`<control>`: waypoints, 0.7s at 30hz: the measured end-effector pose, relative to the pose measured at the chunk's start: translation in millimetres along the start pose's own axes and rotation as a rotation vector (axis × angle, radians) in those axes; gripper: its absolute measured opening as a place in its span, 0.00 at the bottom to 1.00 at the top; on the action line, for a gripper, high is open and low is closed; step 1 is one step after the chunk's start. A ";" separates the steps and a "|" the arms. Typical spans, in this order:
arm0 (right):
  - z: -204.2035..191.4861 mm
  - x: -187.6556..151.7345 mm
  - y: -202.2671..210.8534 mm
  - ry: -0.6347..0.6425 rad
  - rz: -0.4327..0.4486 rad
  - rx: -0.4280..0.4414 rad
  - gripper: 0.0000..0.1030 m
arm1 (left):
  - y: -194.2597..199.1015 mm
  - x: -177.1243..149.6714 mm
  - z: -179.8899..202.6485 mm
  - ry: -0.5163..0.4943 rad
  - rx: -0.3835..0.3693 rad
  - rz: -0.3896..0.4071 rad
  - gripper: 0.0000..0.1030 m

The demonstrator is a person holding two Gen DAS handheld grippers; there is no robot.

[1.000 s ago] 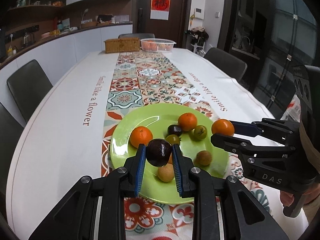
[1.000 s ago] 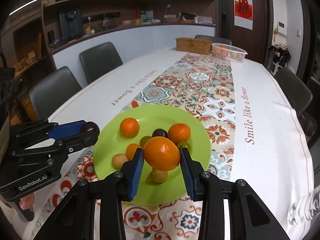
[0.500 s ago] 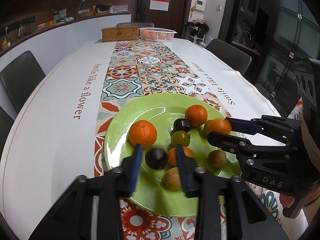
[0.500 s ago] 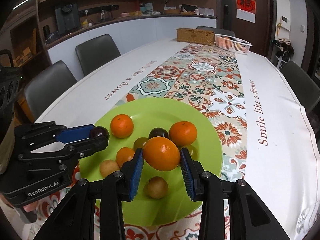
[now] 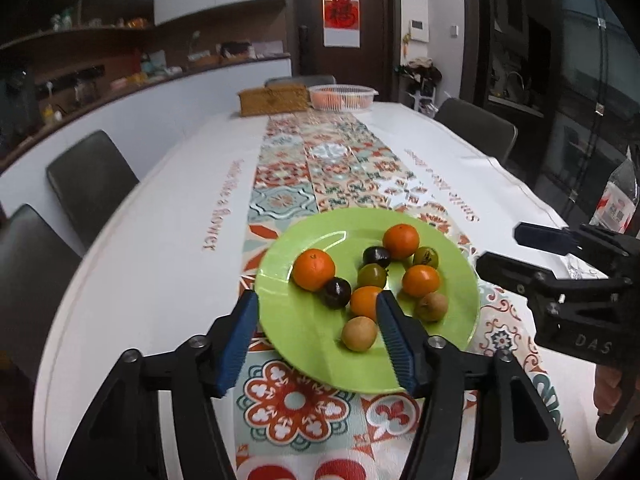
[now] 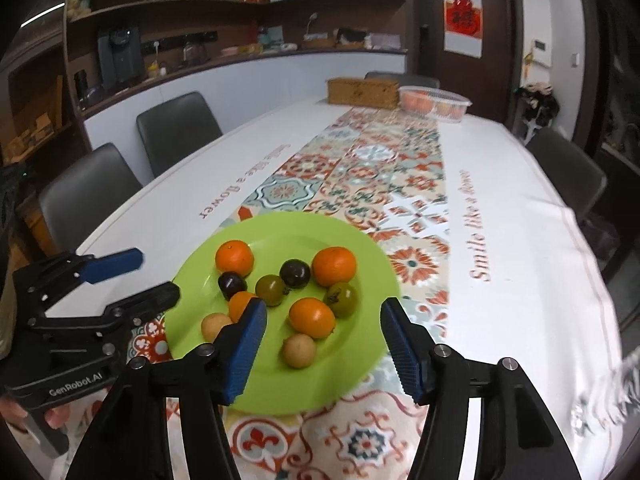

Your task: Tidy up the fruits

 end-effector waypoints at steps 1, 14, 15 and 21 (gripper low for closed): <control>0.9 -1.4 6.0 -0.003 0.005 -0.011 0.64 | 6.7 0.2 0.3 0.006 0.005 0.012 0.67; 3.9 -24.4 91.3 -0.055 0.108 -0.058 0.79 | 93.4 -12.6 8.5 0.028 0.099 0.133 0.99; 3.1 -27.6 97.9 -0.052 0.113 -0.066 0.79 | 97.4 -14.3 10.0 0.029 0.100 0.134 1.00; -1.1 -43.0 130.8 -0.057 0.142 -0.077 0.83 | 127.4 -31.7 18.2 0.025 0.105 0.145 1.00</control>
Point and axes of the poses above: each gripper's, at about its wrist camera, not at the fingertips, and y roughly against the way its jaws point, z to its right, x to its top, the point moved 9 cm from there along -y, roughly the way its jaws point, and after that the axes turned 5 degrees about -z, right-handed, at the moved point
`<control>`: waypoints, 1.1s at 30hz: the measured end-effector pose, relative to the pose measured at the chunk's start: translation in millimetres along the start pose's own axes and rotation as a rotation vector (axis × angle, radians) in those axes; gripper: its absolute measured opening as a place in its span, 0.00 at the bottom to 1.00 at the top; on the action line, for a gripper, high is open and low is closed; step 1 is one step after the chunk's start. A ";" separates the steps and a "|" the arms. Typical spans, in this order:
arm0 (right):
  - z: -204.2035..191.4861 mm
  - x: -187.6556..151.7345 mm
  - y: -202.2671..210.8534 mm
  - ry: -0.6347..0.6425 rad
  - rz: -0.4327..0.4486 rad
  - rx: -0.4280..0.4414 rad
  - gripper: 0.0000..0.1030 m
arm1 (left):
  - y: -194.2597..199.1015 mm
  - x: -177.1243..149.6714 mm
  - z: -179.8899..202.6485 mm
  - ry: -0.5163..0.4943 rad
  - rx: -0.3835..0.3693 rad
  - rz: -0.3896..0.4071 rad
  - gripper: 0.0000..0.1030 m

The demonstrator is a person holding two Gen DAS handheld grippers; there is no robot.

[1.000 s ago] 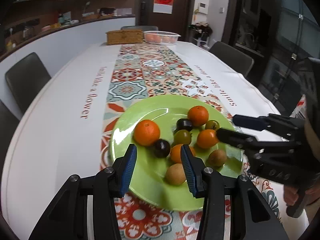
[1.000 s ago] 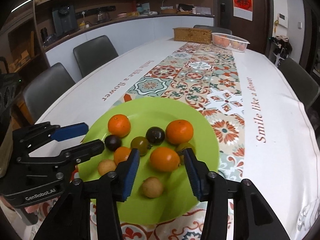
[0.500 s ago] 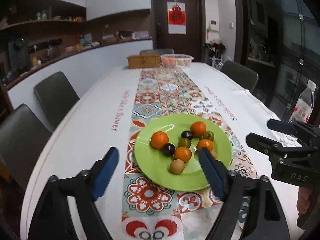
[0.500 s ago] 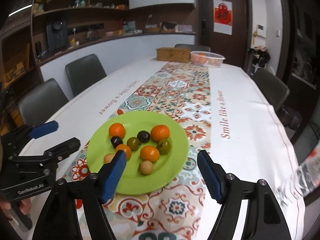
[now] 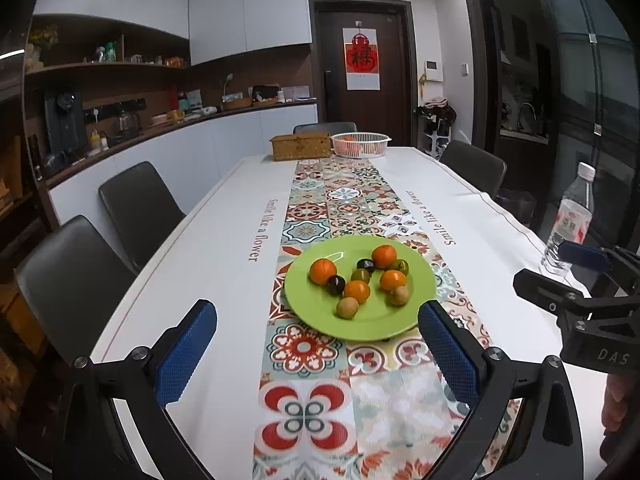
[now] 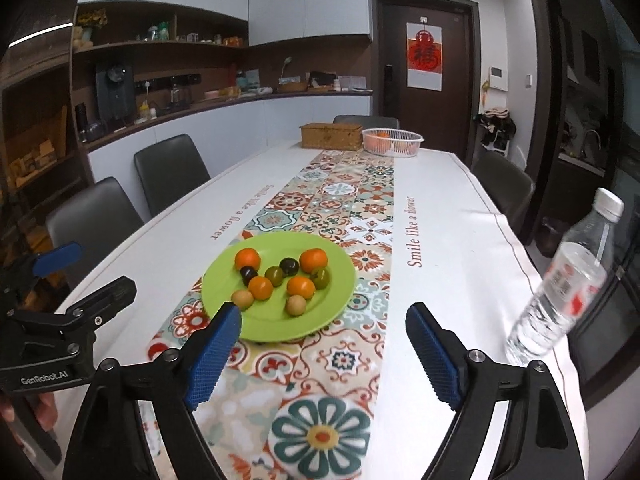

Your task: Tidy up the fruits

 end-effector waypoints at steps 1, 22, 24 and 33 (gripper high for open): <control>-0.4 -1.9 6.3 0.003 0.004 -0.001 0.83 | 6.1 -2.0 0.8 -0.001 0.002 0.004 1.00; -6.4 -32.7 88.4 0.006 0.075 -0.014 0.89 | 76.9 -33.1 16.9 0.019 -0.027 0.021 1.00; -5.7 -35.7 91.6 0.004 0.076 -0.013 0.89 | 81.1 -35.1 18.5 0.016 -0.027 0.026 1.00; -7.0 -45.5 102.2 -0.004 0.076 -0.003 0.89 | 94.5 -36.0 23.4 0.004 -0.023 0.049 1.00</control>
Point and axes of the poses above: each gripper's, at about its wrist camera, not at the fingertips, and y roughly against the way its jaws point, z to its right, x to its top, the point moved 9 cm from there along -y, roughly the way its jaws point, and after that the axes turned 5 degrees about -z, right-handed, at the moved point
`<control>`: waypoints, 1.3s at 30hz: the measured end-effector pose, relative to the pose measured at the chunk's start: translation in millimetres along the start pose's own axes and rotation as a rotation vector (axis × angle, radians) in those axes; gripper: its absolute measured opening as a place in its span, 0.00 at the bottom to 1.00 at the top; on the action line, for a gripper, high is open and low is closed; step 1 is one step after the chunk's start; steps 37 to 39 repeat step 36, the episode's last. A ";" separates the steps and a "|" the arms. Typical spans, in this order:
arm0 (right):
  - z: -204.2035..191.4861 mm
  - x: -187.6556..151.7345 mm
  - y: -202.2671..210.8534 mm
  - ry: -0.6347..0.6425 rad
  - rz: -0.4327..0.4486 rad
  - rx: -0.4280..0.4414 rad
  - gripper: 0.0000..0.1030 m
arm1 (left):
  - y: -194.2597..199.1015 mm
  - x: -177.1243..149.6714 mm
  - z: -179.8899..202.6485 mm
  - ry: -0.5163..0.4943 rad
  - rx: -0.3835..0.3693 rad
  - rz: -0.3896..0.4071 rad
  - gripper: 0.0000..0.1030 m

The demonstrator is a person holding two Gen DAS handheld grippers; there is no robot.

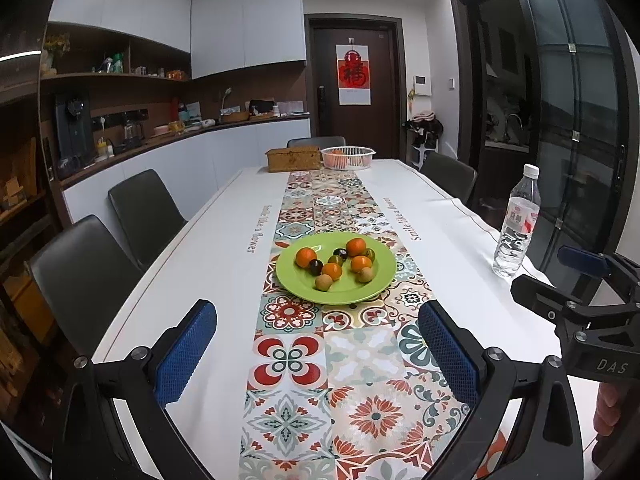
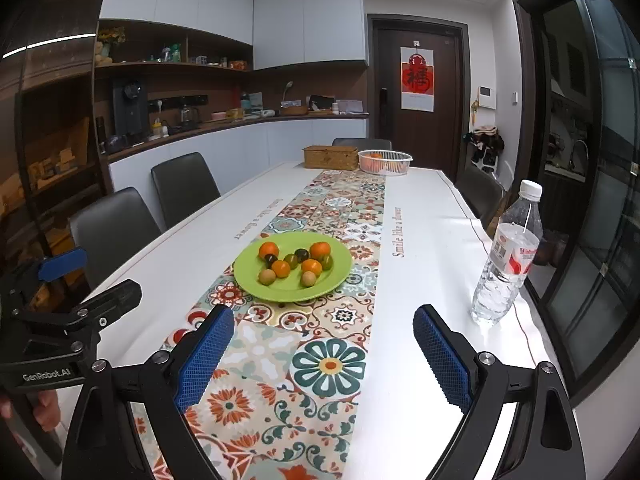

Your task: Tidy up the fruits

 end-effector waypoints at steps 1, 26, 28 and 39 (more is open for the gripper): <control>-0.1 0.1 -0.4 0.000 0.001 -0.001 0.89 | 1.3 0.1 0.6 -0.001 0.000 0.003 1.00; 3.5 -9.9 4.9 -0.010 -0.016 0.001 0.89 | 6.0 -1.8 5.1 -0.010 -0.003 0.003 1.00; 3.8 -8.7 4.0 -0.010 -0.018 0.001 0.89 | 5.6 -2.7 4.7 -0.011 -0.005 0.004 1.00; 3.6 -8.5 0.5 -0.010 -0.027 0.000 0.89 | 4.4 -2.3 3.4 -0.012 -0.004 0.003 1.00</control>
Point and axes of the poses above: each gripper's, at about its wrist camera, not at the fingertips, and y roughly against the way its jaws point, z to its right, x to its top, the point moved 9 cm from there along -y, roughly the way its jaws point, and after that the axes turned 5 degrees about -z, right-handed, at the moved point
